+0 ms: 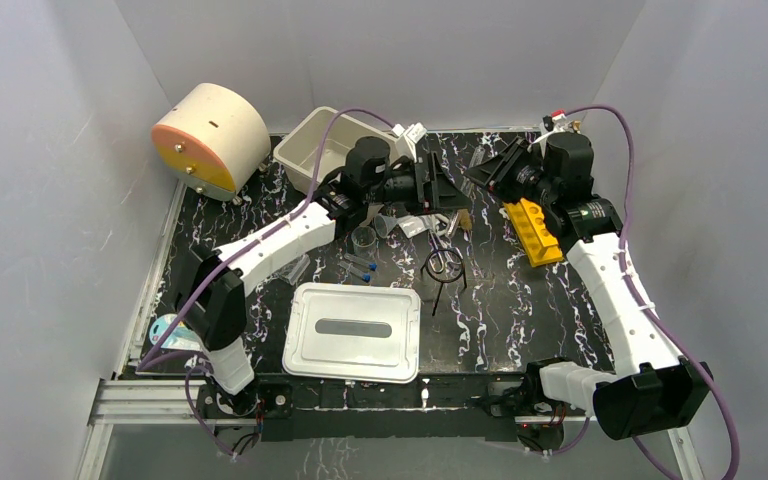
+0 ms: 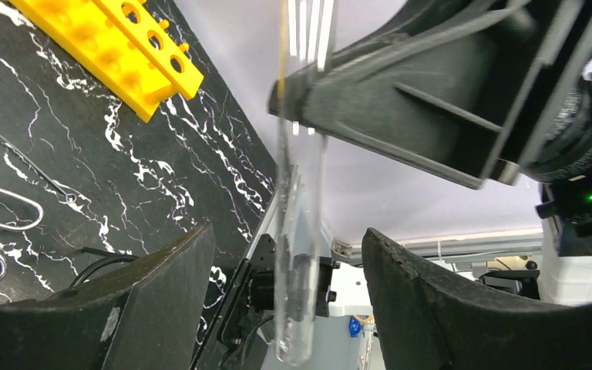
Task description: Organize the chemistry lab equipment
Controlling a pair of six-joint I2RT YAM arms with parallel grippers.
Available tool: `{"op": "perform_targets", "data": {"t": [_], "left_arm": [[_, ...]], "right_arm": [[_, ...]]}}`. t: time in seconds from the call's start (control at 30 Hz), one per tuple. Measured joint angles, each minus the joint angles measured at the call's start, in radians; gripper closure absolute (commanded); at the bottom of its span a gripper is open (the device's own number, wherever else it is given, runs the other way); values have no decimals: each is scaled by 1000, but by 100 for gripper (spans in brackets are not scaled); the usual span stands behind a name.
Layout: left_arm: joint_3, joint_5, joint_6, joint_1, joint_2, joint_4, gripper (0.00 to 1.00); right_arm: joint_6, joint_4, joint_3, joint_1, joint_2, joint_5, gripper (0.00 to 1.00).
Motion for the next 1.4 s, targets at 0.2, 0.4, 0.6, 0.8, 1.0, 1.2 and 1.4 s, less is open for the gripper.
{"op": "perform_targets", "data": {"t": [0.2, 0.4, 0.6, 0.8, 1.0, 1.2, 1.4], "left_arm": [[1, 18, -34, 0, 41, -8, 59], [3, 86, -34, 0, 44, 39, 80], [1, 100, 31, 5, 43, 10, 100], [1, 92, 152, 2, 42, -47, 100], [23, 107, 345, 0, 41, -199, 100], [87, 91, 537, 0, 41, -362, 100], [102, 83, 627, 3, 39, -432, 100]], "right_arm": [[14, 14, -7, 0, 1, -31, 75], [22, 31, -27, 0, 13, -59, 75], [23, 52, -41, -1, 16, -86, 67], [6, 31, -36, -4, 40, -125, 40], [-73, -90, 92, -18, 150, -191, 41], [-143, -229, 172, -29, 187, -256, 46], [-172, -304, 188, -42, 210, -311, 60]]}}
